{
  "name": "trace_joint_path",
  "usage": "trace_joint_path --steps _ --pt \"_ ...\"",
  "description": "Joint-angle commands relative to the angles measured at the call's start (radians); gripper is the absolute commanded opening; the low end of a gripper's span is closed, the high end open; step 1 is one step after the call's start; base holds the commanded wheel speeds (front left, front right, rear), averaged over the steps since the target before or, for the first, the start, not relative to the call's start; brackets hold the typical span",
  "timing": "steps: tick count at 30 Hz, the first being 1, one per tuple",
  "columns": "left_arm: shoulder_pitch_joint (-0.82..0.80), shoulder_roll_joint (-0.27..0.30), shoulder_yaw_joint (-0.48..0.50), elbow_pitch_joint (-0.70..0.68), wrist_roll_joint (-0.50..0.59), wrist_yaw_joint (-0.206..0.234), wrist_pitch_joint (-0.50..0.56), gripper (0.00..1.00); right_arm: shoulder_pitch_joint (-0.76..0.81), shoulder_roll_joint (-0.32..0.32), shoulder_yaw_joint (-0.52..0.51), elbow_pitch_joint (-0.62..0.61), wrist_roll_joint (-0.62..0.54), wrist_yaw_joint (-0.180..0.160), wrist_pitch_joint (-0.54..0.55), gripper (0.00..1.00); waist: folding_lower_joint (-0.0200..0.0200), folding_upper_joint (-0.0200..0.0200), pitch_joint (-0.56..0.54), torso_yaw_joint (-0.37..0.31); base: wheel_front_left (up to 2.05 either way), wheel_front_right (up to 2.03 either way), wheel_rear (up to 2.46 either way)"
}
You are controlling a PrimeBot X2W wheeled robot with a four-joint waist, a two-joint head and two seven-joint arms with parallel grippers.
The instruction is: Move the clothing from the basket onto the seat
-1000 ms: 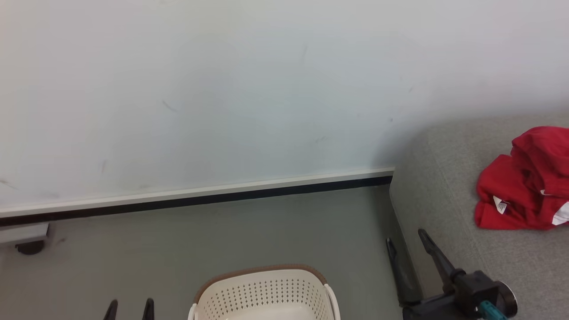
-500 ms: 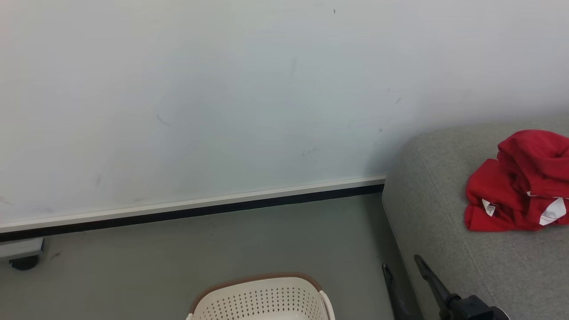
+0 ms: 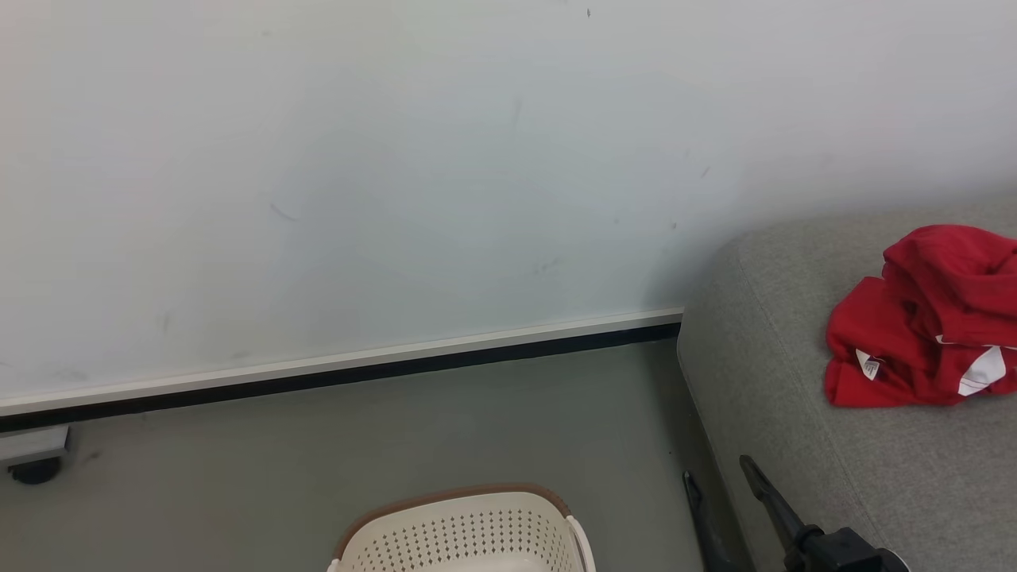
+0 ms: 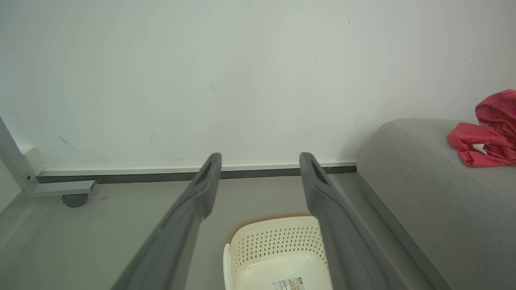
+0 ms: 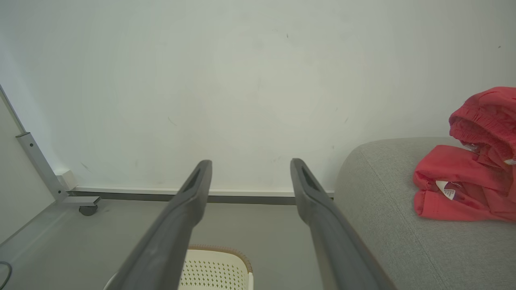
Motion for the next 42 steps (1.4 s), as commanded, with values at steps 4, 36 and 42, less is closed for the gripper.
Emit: trace_joint_path --steps 4,36,42 --pt "-0.002 -0.003 0.003 0.007 0.016 -0.006 -0.005 1.0 0.009 0.004 0.003 -0.002 0.008 -0.001 -0.001 1.0 -0.0001 0.0 0.0 0.0 0.0 0.0 0.0" --pt "-0.017 -0.01 0.043 0.075 -0.048 0.015 0.03 0.0 0.022 0.007 -0.012 0.05 0.084 0.0 0.013 0.0 0.0 0.0 0.007 -0.006 0.0 0.0 0.0" --pt "-0.039 -0.009 0.054 0.088 -0.171 0.009 0.063 0.0 0.002 0.009 -0.031 0.061 0.211 0.0 0.035 0.0 0.0 0.0 0.012 -0.003 0.0 0.0 0.0"
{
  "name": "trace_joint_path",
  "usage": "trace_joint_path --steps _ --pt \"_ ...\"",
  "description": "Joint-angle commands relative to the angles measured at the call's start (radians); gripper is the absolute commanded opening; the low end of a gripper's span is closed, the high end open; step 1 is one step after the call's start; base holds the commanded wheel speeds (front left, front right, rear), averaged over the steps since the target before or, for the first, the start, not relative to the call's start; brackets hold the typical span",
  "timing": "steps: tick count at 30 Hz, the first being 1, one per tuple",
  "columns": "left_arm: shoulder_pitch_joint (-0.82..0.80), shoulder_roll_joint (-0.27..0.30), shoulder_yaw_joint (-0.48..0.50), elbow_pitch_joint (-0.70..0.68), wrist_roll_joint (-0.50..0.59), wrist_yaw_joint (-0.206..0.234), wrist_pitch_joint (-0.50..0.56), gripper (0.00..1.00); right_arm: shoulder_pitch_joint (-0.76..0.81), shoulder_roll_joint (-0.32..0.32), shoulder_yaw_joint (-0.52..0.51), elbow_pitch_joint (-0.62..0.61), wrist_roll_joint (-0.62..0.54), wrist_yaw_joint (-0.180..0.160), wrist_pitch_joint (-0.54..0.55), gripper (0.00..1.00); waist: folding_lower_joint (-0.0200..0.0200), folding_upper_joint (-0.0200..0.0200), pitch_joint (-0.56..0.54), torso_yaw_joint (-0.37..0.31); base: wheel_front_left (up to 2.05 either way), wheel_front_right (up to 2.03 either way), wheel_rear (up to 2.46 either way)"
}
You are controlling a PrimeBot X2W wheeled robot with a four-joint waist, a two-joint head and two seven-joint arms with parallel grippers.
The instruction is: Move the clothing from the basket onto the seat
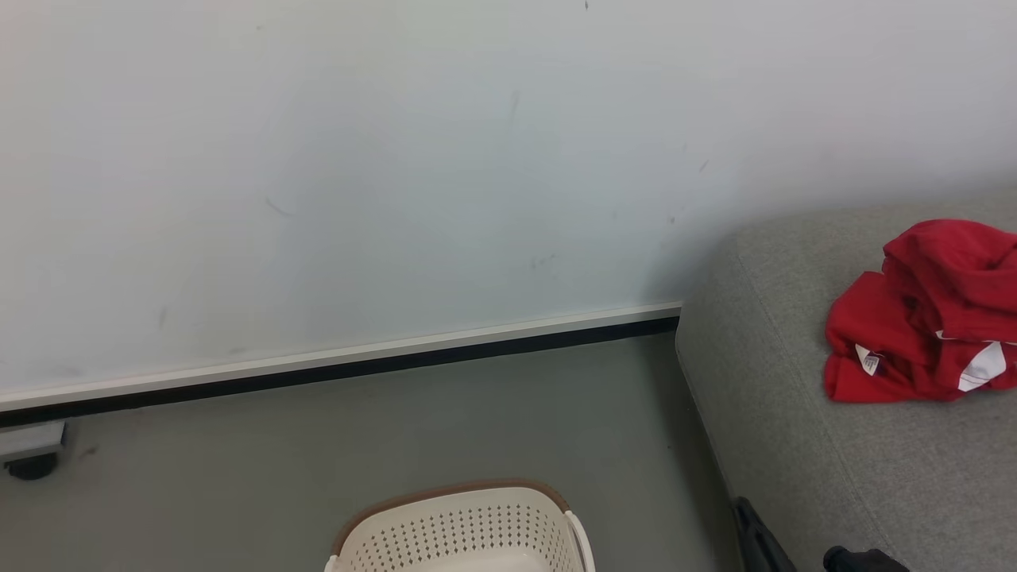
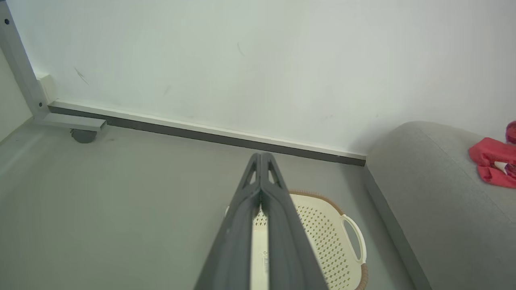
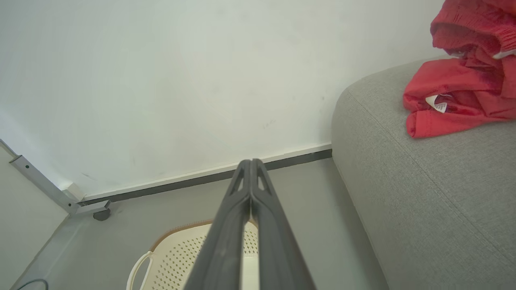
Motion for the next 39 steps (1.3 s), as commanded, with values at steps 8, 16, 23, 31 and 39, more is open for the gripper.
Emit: trace_joint_path --steps 8,16,23,31,39 --pt "-0.056 0.006 0.021 0.008 -0.196 -0.01 0.047 0.0 -0.056 0.005 -0.034 0.001 0.198 0.0 0.034 0.0 0.0 0.0 0.007 0.004 0.0 0.0 0.0" --pt "-0.08 0.007 0.033 0.024 -0.333 -0.017 0.083 0.0 -0.075 0.009 -0.058 0.011 0.336 0.0 0.06 0.0 0.0 0.0 0.013 0.008 0.0 0.0 0.0" --pt "-0.1 0.008 0.044 0.036 -0.443 -0.022 0.113 0.0 -0.09 0.013 -0.079 0.019 0.447 0.0 0.082 0.0 0.0 0.0 0.018 0.011 0.0 0.0 0.0" --pt "-0.121 0.009 0.054 0.051 -0.56 -0.028 0.145 0.0 -0.105 0.017 -0.102 0.027 0.563 0.0 0.106 0.0 0.0 0.0 0.024 0.015 0.0 0.0 0.0" --pt "-0.141 0.009 0.064 0.064 -0.666 -0.032 0.174 0.0 -0.119 0.022 -0.124 0.035 0.669 0.0 0.129 0.0 0.0 0.0 0.03 0.019 0.0 0.0 0.0"
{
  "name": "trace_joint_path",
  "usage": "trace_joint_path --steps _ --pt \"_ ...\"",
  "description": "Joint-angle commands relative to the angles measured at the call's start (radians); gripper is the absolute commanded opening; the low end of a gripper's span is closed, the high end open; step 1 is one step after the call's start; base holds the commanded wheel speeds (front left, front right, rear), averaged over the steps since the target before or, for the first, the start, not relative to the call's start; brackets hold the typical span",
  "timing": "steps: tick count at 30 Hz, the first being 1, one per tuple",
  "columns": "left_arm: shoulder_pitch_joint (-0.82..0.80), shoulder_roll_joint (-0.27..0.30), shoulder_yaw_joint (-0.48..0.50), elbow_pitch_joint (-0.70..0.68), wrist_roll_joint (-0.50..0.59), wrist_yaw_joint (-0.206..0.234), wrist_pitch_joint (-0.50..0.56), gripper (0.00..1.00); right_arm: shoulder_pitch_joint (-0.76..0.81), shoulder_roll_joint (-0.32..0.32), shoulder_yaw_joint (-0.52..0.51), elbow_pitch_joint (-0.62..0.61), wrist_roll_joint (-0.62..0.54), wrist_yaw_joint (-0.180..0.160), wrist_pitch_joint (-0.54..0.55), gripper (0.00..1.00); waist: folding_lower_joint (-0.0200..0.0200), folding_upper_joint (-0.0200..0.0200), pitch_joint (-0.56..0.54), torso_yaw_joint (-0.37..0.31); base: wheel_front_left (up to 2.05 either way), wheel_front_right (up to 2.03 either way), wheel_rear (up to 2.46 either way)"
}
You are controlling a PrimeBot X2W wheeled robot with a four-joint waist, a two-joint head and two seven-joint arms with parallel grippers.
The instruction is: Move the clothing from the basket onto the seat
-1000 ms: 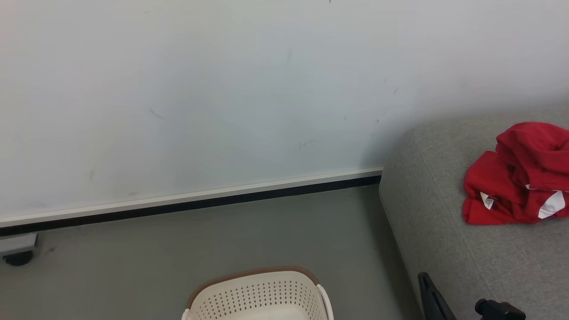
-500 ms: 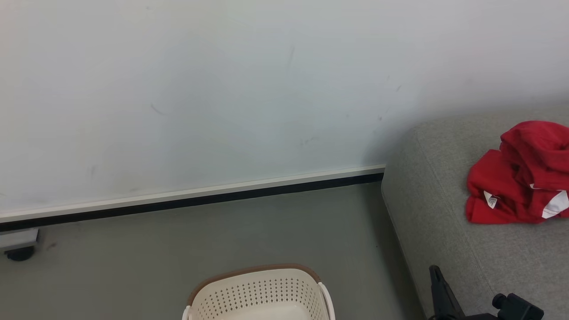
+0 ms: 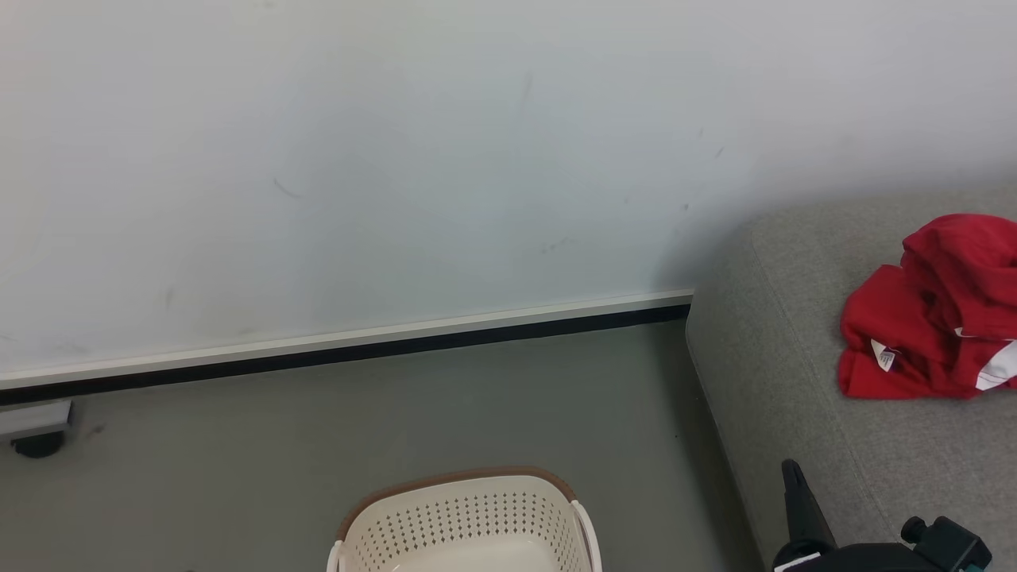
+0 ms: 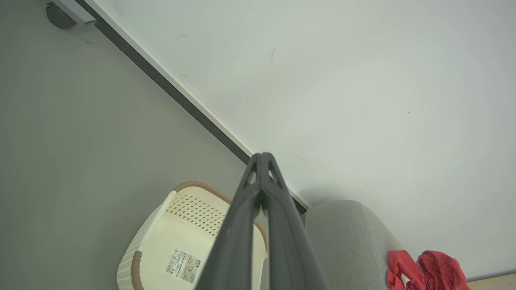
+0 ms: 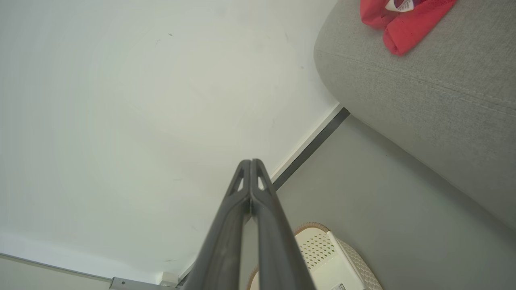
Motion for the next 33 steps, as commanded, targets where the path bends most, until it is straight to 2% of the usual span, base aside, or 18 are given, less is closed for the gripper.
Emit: trace_joint_path --steps 1,33 --pt "-0.023 0.008 0.007 0.0 -0.034 -0.004 0.008 0.0 -0.021 0.003 -0.009 -0.005 0.034 0.0 0.007 0.0 -0.0001 0.0 0.001 0.001 0.0 0.0 0.0" --pt "-0.086 0.01 0.039 0.041 -0.378 -0.02 0.103 0.0 -0.068 0.022 -0.083 0.021 0.37 0.0 0.084 0.0 -0.0001 0.0 0.024 0.015 0.0 0.0 0.0"
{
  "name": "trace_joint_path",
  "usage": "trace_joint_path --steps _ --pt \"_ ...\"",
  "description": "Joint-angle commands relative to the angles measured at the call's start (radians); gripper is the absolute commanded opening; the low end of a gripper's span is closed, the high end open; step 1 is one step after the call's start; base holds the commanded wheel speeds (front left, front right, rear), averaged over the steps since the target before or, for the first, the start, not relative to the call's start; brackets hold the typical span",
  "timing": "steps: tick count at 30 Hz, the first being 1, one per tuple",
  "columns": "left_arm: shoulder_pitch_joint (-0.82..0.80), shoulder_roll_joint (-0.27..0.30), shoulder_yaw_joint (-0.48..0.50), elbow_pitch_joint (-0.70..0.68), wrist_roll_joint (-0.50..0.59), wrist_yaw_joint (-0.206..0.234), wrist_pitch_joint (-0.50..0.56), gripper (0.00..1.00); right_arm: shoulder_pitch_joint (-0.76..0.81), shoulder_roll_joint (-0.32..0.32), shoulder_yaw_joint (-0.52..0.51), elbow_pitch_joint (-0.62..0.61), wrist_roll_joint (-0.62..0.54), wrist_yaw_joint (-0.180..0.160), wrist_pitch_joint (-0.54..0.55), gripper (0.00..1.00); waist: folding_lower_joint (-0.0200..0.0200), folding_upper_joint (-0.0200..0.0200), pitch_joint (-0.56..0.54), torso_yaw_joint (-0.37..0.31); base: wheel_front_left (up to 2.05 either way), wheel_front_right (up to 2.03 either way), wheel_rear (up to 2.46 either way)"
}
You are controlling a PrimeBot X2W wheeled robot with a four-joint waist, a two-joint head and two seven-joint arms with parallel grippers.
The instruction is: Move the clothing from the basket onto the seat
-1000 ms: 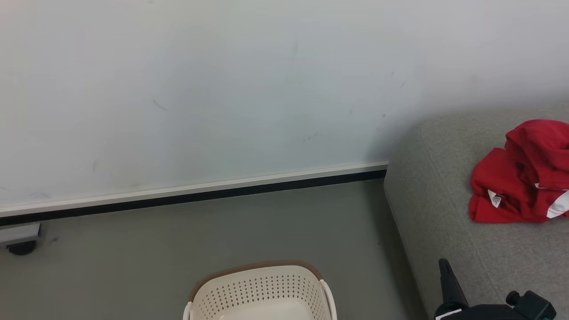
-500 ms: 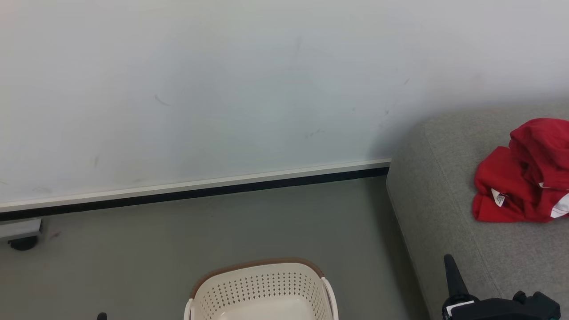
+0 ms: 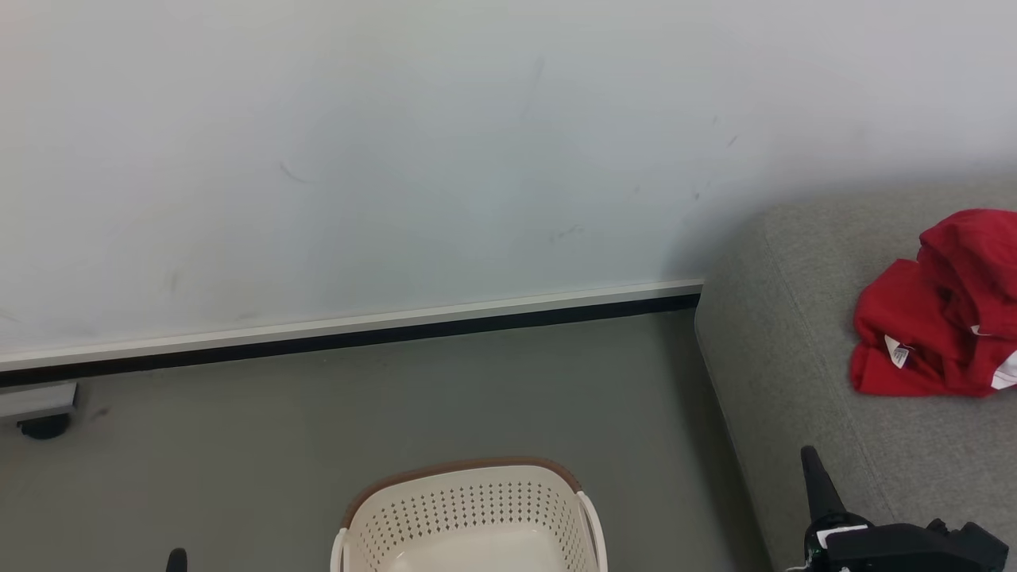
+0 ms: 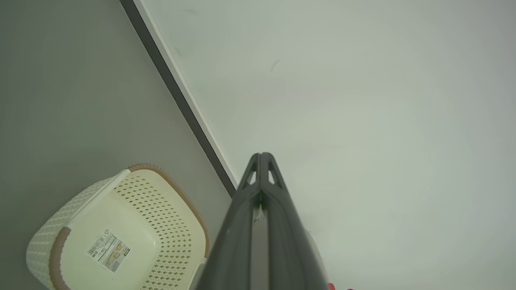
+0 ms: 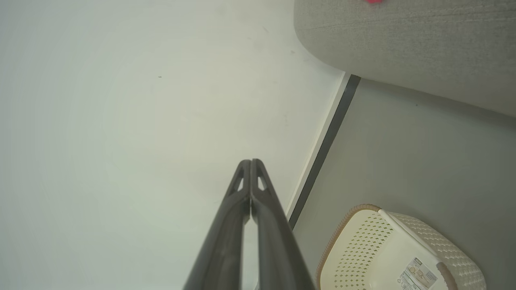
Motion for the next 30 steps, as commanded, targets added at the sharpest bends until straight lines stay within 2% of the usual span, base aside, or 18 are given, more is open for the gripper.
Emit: trace_joint_path --steps 1,30 --pt "-0.023 0.008 0.007 -0.001 -0.033 -0.003 0.009 0.0 -0.022 0.004 -0.007 -0.001 0.032 0.0 0.007 0.0 -0.0001 -0.0001 0.001 0.001 0.0 0.0 0.0" --pt "-0.065 0.009 0.029 0.031 -0.279 -0.016 0.077 0.0 -0.055 0.02 -0.064 0.017 0.271 0.0 0.066 0.0 -0.0001 -0.0001 0.023 0.015 0.0 0.0 0.0"
